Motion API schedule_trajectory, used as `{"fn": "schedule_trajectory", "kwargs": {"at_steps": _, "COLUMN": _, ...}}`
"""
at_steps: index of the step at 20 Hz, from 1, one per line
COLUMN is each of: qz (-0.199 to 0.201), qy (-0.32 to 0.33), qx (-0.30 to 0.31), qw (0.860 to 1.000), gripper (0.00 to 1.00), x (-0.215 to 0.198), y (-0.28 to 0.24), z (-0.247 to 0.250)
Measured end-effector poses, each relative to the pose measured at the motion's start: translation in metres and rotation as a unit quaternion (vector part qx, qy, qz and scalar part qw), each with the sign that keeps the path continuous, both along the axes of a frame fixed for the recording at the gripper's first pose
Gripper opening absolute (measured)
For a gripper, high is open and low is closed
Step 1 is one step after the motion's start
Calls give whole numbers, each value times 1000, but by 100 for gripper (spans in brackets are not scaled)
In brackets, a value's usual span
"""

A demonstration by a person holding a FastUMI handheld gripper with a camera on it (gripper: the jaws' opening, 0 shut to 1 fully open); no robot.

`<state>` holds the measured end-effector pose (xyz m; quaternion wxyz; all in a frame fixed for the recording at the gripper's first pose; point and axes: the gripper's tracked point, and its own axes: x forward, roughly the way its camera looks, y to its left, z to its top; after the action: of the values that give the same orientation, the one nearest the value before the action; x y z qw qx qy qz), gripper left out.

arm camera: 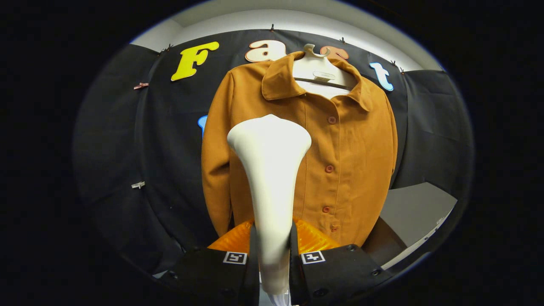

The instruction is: Iron the clothes twice with a garment steamer, once on the left side and once on the right side.

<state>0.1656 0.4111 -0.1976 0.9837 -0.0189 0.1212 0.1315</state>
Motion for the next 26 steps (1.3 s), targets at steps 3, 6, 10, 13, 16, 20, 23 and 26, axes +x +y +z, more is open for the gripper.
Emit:
{"fn": "schedule_trajectory", "kwargs": {"at_steps": 3, "qz": -11, "qy": 1, "qx": -2, "qw": 1000, "gripper": 31, "x": 12, "y": 5, "z": -6}}
{"fn": "schedule_trajectory", "kwargs": {"at_steps": 6, "qz": -21, "qy": -12, "qx": -5, "qw": 1000, "gripper": 31, "x": 22, "y": 7, "z": -2}}
{"fn": "schedule_trajectory", "kwargs": {"at_steps": 10, "qz": -24, "qy": -22, "qx": -6, "qw": 999, "gripper": 31, "x": 39, "y": 6, "z": 6}}
{"fn": "schedule_trajectory", "kwargs": {"at_steps": 13, "qz": -26, "qy": -29, "qx": -12, "qw": 999, "gripper": 31, "x": 45, "y": 3, "z": 6}}
{"fn": "schedule_trajectory", "kwargs": {"at_steps": 16, "qz": -24, "qy": -31, "qx": -17, "qw": 999, "gripper": 31, "x": 46, "y": 5, "z": -1}}
{"fn": "schedule_trajectory", "kwargs": {"at_steps": 20, "qz": -21, "qy": -25, "qx": -23, "qw": 999, "gripper": 31, "x": 43, "y": 4, "z": -15}}
{"fn": "schedule_trajectory", "kwargs": {"at_steps": 23, "qz": -22, "qy": -16, "qx": -22, "qw": 999, "gripper": 31, "x": 37, "y": 1, "z": -34}}
{"fn": "schedule_trajectory", "kwargs": {"at_steps": 26, "qz": -23, "qy": 1, "qx": -20, "qw": 1000, "gripper": 31, "x": 31, "y": -2, "z": -57}}
